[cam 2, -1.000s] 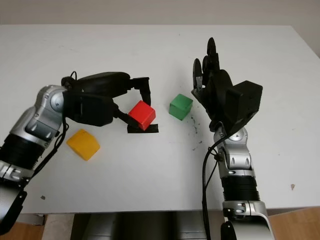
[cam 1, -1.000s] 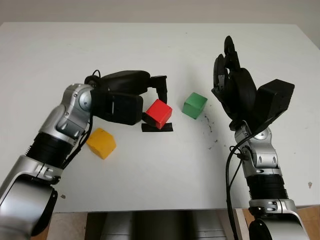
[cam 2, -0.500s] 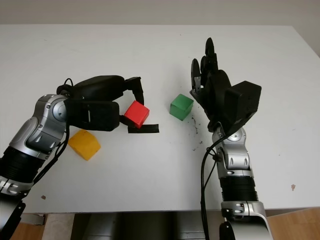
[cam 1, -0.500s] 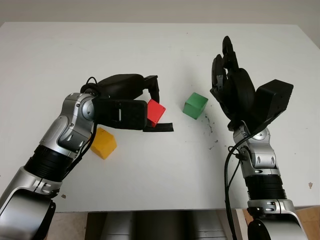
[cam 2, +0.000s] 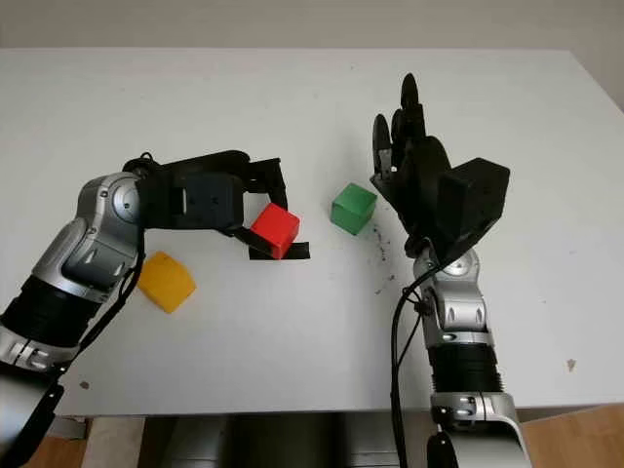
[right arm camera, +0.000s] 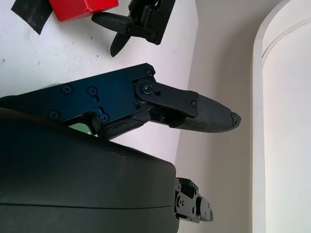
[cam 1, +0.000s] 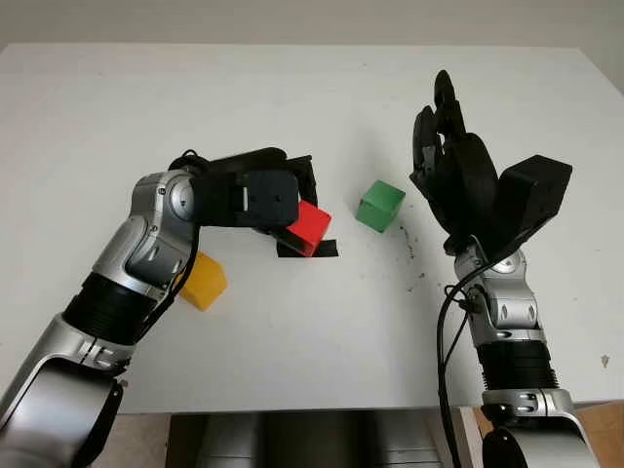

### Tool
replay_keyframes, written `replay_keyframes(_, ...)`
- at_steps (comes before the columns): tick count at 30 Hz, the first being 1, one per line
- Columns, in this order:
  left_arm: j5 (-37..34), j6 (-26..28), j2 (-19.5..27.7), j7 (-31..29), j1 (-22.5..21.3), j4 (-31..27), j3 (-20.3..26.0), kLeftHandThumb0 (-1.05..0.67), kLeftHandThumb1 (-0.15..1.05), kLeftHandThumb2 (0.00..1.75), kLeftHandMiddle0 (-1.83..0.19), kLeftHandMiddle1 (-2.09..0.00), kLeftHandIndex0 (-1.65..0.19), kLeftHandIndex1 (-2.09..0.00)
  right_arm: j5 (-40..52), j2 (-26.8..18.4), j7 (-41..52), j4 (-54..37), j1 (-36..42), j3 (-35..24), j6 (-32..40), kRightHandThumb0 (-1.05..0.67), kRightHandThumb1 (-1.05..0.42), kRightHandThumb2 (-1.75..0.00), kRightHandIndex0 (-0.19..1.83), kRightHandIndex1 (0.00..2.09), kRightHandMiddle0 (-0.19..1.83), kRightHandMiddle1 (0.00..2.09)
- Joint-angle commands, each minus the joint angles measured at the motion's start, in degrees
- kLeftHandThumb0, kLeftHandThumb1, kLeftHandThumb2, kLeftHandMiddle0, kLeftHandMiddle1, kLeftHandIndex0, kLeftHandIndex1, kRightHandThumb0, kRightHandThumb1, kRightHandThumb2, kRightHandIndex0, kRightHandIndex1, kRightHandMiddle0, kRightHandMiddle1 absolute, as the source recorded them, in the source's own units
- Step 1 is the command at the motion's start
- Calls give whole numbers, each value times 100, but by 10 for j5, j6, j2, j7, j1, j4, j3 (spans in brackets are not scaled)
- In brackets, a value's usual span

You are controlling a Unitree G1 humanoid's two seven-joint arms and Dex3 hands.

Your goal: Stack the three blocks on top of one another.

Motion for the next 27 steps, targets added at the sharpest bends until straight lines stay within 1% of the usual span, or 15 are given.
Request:
replay_keyframes(1,-4,1,-2,-1,-16,5,-3,-38,100,5,-31,-11,-30,-188,0,1,-1,-7,4,0,-7,-70,-105,-65,-19,0,-19,0)
replay_keyframes(5,-4,2,-6,2,-20,20,-7,-40,100,5,-32,-12,-32,-187,2,2,0,-15,10,0,-8,-69,-105,-65,-19,0,-19,0)
replay_keyframes(13,6,-22,-5,22,-25,44,-17,-38,99,5,-28,-13,-32,-187,1,1,-5,-20,14,-1,-5,-68,-105,-65,-19,0,-19,0)
replay_keyframes(20,5,-28,-4,25,-21,49,-18,-38,99,5,-29,-14,-36,-195,4,3,-3,-19,12,0,-5,-68,-105,-65,-19,0,-19,0)
replay_keyframes(23,7,-19,-2,15,-19,41,-19,-41,99,5,-25,-13,-29,-187,5,4,-2,-20,12,0,-2,-68,-105,-65,-19,0,-19,0)
replay_keyframes(24,10,-14,-1,8,-20,39,-22,-44,98,5,-19,-10,-19,-159,5,3,-1,-21,13,0,-2,-68,-105,-65,-19,0,-19,0)
replay_keyframes(25,12,-14,2,3,-22,37,-25,-49,98,5,-13,-7,-11,-120,4,3,-2,-21,13,0,-2,-68,-105,-65,-19,0,-19,0)
replay_keyframes(27,15,-13,4,-8,-24,37,-28,-54,97,5,-8,-6,-12,-78,1,3,-4,-21,13,1,-1,-69,-105,-65,-19,0,-19,0)
